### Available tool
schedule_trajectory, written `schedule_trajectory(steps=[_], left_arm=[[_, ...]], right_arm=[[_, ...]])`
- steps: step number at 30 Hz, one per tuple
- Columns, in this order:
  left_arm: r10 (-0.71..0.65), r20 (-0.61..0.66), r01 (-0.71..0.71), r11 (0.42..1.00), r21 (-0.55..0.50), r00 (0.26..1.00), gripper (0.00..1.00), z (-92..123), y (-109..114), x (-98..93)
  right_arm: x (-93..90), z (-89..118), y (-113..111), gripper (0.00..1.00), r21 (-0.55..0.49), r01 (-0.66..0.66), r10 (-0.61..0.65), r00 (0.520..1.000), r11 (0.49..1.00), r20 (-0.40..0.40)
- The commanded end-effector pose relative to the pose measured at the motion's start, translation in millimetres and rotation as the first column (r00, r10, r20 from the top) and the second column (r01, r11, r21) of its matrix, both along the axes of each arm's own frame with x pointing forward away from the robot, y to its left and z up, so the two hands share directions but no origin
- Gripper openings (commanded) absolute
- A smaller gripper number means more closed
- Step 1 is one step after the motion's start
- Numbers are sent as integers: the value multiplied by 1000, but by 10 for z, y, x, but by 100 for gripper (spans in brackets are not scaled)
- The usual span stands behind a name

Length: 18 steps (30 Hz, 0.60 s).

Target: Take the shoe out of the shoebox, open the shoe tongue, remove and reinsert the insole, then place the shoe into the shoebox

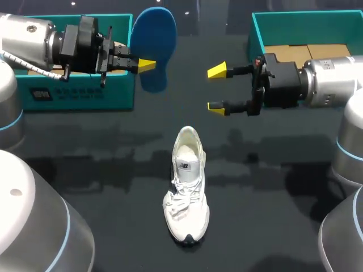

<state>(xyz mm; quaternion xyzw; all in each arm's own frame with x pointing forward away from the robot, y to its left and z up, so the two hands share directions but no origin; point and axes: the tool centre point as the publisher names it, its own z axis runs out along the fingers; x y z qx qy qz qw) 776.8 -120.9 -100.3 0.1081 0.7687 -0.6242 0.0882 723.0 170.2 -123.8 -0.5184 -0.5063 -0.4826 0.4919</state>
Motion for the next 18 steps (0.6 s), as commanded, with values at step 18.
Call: schedule_trajectory(steps=[18], left_arm=[[-73,725,63,997,40,685,0,-251,-138,-103]], right_arm=[[1,-4,23,100,-3,1,-1,1000,1000,-1]])
